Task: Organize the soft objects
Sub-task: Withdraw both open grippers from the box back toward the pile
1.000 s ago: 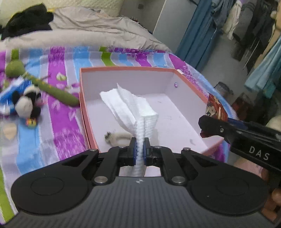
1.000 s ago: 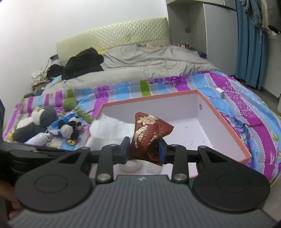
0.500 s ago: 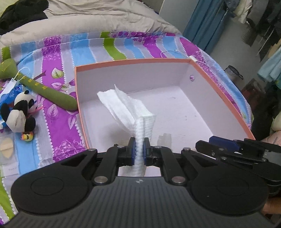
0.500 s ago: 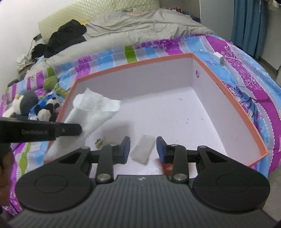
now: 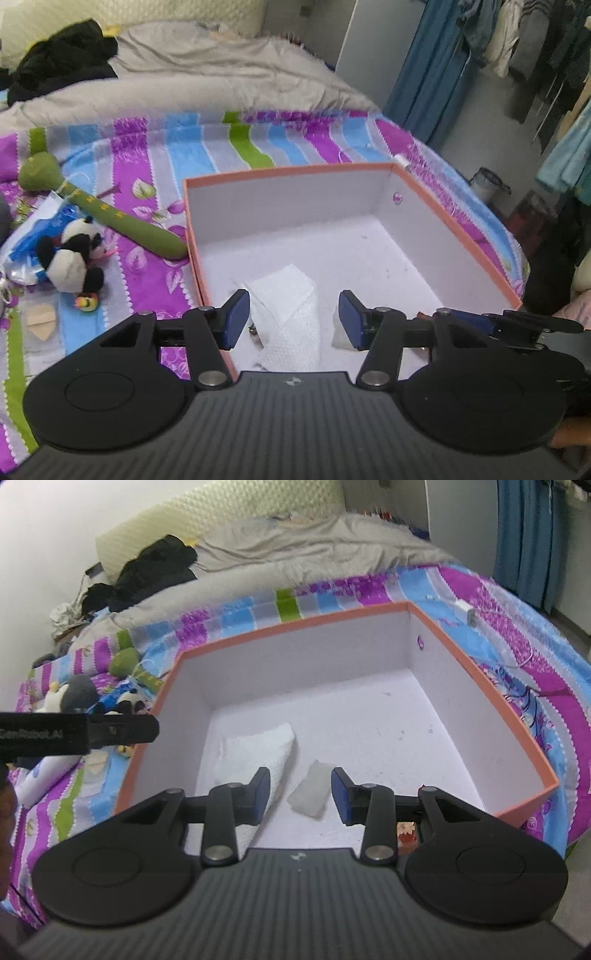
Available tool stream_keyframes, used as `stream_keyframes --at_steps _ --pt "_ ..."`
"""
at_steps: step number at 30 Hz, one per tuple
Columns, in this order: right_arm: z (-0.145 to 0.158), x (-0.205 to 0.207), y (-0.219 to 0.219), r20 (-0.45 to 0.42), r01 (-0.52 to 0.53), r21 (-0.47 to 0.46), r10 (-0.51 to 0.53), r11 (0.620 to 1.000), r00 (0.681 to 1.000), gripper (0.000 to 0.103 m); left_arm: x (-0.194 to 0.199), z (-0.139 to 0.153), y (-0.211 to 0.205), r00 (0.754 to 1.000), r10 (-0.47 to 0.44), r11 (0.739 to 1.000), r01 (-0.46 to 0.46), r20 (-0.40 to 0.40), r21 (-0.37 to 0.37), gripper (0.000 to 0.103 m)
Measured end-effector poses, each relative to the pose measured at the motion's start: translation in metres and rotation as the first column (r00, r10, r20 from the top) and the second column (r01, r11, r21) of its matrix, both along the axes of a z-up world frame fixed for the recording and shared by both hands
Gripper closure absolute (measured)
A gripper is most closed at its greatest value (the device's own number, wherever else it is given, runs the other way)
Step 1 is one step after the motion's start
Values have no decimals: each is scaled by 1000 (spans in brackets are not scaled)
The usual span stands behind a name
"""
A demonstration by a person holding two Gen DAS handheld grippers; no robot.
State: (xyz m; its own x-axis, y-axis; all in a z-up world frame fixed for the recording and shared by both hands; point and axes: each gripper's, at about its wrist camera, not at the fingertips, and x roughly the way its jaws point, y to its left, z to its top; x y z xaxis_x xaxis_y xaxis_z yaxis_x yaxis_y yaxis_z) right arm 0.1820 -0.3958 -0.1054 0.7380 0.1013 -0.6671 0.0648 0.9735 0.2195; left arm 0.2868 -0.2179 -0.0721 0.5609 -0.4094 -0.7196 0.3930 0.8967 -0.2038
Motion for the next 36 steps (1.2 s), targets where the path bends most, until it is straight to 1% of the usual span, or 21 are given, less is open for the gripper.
stream_keyframes --at_steps 4,7,11,16,20,23,25,30,33,36 --pt "4 -18 6 40 -14 -2 14 1000 999 63 -29 13 9 998 -13 1000 13 64 -1 43" --pt "9 -32 12 80 -18 -28 20 999 997 63 -49 19 15 997 -18 1000 18 80 -4 43" --pt "19 -52 18 131 -29 -32 33 999 991 63 -78 28 22 993 -16 1000 19 116 -23 43" --pt "28 -72 26 178 -38 -29 43 999 983 63 -105 37 35 988 15 999 -7 151 -53 43" --pt "33 -87 34 215 -53 -25 57 998 975 63 -125 41 47 984 55 997 -46 170 -54 43" --pt "35 -96 41 229 -67 -28 72 997 971 63 -143 42 55 977 77 997 -74 199 -20 43" --pt "36 -102 47 235 -79 -27 83 997 968 63 -154 42 61 975 88 996 -87 205 -15 43" --pt "35 -115 63 236 -109 -27 112 994 965 63 -179 40 76 974 126 992 -121 190 -39 43" --pt "33 -120 72 231 -124 -39 130 991 964 63 -195 37 84 969 145 989 -145 198 -15 43" --pt "30 -125 80 219 -141 -33 144 990 965 63 -210 31 94 968 169 985 -172 184 1 43"
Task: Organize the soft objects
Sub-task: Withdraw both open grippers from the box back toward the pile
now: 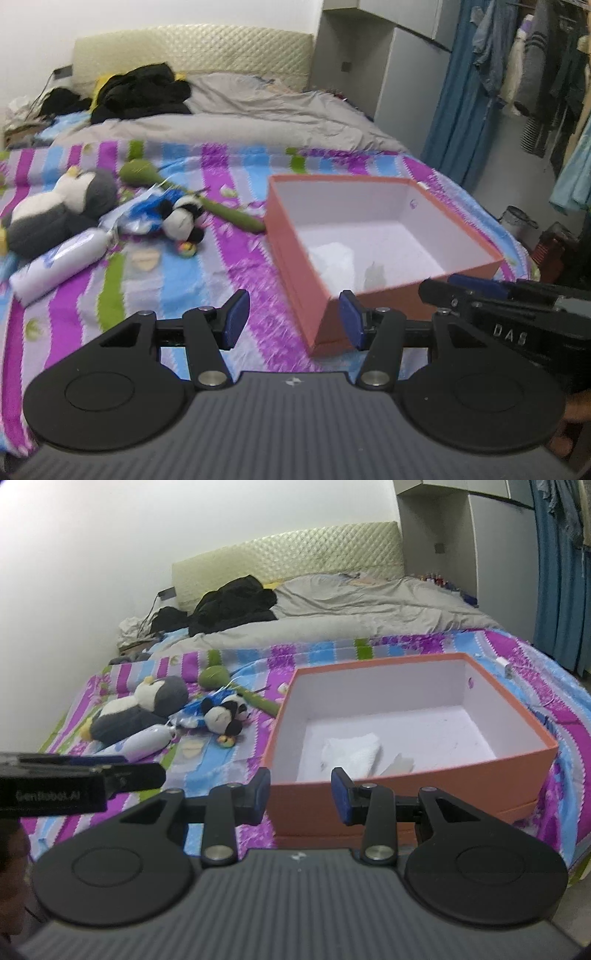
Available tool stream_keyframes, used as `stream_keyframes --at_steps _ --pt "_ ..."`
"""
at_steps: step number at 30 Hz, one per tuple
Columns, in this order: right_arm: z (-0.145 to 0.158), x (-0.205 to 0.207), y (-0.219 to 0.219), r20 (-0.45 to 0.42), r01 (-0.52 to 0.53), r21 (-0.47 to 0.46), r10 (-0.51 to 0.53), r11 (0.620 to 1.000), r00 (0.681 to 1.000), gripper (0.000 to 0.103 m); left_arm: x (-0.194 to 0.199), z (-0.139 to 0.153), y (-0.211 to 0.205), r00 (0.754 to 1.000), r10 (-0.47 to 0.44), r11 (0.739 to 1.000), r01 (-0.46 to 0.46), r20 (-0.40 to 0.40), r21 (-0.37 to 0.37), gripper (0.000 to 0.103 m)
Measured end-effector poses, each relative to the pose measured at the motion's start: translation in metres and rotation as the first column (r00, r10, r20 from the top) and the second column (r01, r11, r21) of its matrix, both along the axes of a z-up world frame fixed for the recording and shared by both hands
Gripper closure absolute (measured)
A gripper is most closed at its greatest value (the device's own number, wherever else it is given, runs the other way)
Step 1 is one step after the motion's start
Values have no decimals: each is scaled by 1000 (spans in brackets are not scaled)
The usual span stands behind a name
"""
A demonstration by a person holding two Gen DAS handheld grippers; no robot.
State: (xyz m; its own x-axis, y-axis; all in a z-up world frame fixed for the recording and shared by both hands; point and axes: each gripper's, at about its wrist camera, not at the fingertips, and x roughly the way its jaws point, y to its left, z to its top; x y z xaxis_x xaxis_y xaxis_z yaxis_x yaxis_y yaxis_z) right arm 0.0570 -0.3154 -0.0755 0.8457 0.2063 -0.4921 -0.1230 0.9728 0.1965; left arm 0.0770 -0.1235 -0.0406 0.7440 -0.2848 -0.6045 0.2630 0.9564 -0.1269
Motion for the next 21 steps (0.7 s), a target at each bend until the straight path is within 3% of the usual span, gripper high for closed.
stream_keyframes --at_steps 14,21 --pt "-7 -14 65 -33 -140 -5 139 990 990 63 -45 -13 67 989 137 991 -137 -56 -2 43" --pt "-15 -21 100 -59 -211 17 212 977 976 63 -71 -5 105 972 234 972 -234 -26 -20 43"
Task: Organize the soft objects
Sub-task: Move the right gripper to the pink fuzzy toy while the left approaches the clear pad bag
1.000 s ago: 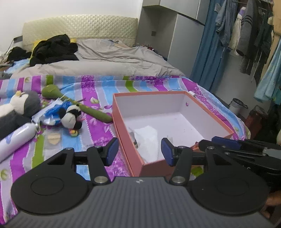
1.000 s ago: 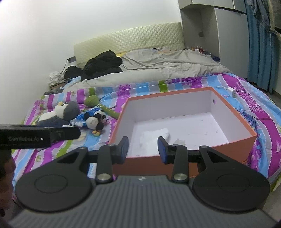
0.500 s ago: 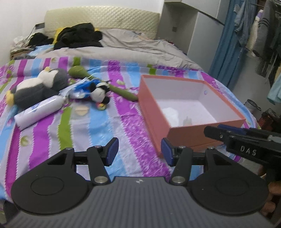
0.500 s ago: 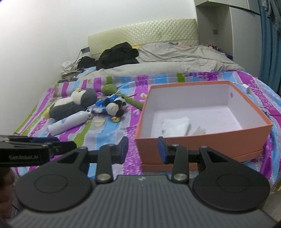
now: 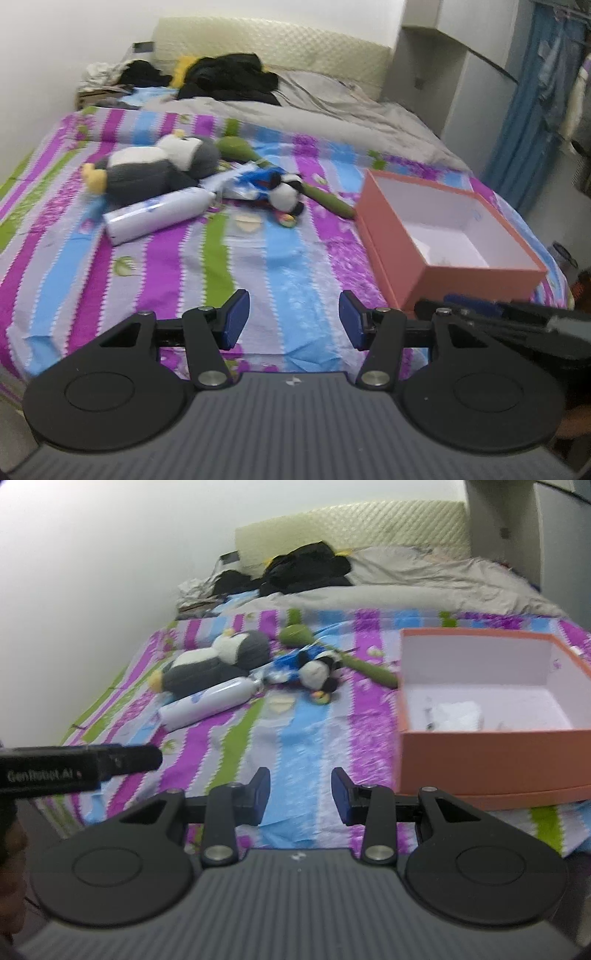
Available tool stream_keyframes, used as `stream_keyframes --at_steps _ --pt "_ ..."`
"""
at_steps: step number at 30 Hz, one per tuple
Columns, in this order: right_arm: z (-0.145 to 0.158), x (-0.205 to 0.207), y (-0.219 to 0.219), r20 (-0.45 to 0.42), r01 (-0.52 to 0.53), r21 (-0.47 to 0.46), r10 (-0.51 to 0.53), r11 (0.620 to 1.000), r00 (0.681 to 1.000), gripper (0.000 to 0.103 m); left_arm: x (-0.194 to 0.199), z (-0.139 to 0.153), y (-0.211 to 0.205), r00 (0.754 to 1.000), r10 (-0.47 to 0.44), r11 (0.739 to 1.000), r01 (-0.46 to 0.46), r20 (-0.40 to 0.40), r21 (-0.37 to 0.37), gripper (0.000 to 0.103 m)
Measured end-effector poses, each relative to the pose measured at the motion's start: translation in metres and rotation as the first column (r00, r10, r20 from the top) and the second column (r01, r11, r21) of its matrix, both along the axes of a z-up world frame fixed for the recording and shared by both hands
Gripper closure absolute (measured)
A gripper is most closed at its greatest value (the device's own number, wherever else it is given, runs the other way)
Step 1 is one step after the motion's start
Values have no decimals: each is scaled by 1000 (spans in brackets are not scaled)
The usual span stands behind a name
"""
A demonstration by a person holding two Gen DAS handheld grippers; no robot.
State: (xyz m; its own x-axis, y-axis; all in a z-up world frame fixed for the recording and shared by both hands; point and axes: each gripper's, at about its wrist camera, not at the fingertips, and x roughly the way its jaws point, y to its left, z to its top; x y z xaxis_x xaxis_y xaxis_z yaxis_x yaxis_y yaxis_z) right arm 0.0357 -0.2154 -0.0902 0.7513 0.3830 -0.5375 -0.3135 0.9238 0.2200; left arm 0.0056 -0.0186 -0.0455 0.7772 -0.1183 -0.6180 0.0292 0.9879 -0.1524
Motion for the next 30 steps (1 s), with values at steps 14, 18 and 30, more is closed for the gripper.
stream_keyframes --at_steps 14,18,30 --pt "-38 52 25 -75 -17 -66 12 998 997 63 33 -42 38 996 89 994 -88 10 -58 42" --pt "-48 76 34 -78 -22 -75 17 997 997 63 63 -61 44 996 90 994 -90 1 -63 42" --pt "-66 162 53 -91 44 -56 -49 997 995 63 157 -114 62 995 95 993 -95 -15 -63 42"
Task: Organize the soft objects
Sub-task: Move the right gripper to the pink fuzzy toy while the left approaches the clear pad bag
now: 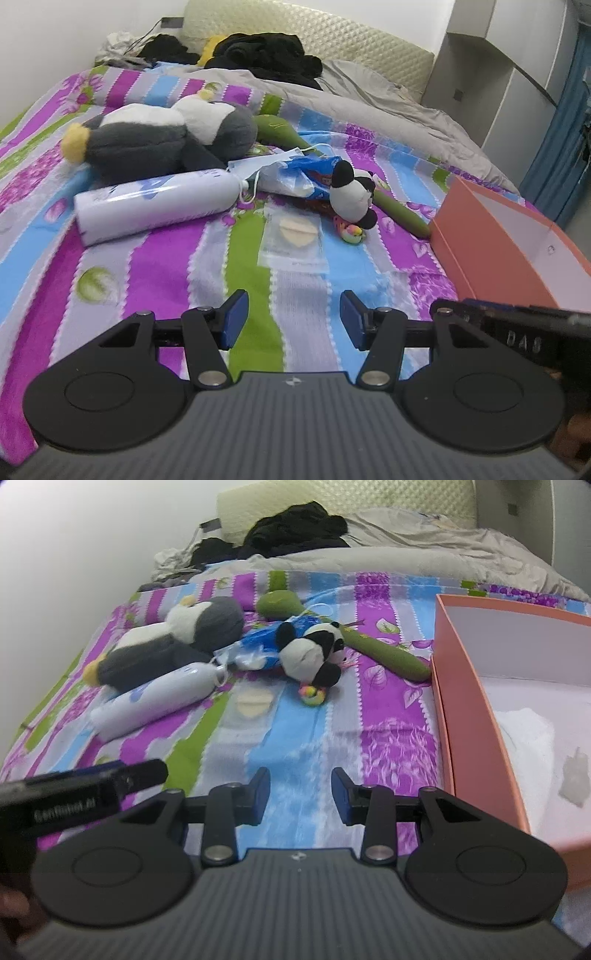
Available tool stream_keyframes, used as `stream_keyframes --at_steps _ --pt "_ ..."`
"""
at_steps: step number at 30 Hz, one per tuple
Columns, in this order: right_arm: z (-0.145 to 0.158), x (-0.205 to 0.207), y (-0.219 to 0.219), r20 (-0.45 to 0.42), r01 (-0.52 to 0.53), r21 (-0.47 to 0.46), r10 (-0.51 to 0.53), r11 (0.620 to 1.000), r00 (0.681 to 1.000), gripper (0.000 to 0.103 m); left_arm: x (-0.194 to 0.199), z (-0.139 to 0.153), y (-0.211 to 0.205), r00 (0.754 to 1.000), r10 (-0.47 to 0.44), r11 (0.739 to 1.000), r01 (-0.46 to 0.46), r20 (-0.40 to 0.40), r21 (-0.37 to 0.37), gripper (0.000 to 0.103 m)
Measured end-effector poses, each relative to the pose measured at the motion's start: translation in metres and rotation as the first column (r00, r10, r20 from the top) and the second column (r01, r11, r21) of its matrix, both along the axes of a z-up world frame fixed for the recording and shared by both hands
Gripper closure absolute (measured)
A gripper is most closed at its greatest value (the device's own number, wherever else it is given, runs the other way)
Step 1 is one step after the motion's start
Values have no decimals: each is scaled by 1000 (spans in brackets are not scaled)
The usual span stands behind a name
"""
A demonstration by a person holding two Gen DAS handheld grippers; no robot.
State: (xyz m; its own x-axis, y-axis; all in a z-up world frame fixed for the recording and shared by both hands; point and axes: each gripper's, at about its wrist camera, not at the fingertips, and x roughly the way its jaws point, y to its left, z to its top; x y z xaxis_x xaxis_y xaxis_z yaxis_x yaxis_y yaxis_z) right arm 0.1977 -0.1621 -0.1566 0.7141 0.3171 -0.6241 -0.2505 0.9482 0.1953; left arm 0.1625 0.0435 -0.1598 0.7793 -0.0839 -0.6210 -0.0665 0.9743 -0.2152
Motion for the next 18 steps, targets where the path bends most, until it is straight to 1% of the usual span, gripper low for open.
stream_keyframes --at_steps 2,4,9,12,14,18 --pt "-2 15 1 -10 2 11 -2 1000 1000 63 16 -7 -1 1000 -13 1000 13 3 15 42" --pt "-5 29 6 -10 2 5 -2 1000 1000 63 33 -15 0 1000 -23 1000 23 -1 19 39" --pt "-13 64 15 -30 3 22 -2 1000 1000 63 74 -35 1 999 -37 999 37 -16 11 39" --pt "-21 86 19 -45 24 43 -22 999 999 63 97 -46 3 999 -49 999 49 -20 5 39" --pt "-27 101 22 -57 39 58 -36 998 998 63 111 -52 7 998 -60 998 60 -16 -7 39" --pt "-33 125 30 -57 55 63 -52 996 997 63 138 -62 10 997 -74 997 74 -8 1 38"
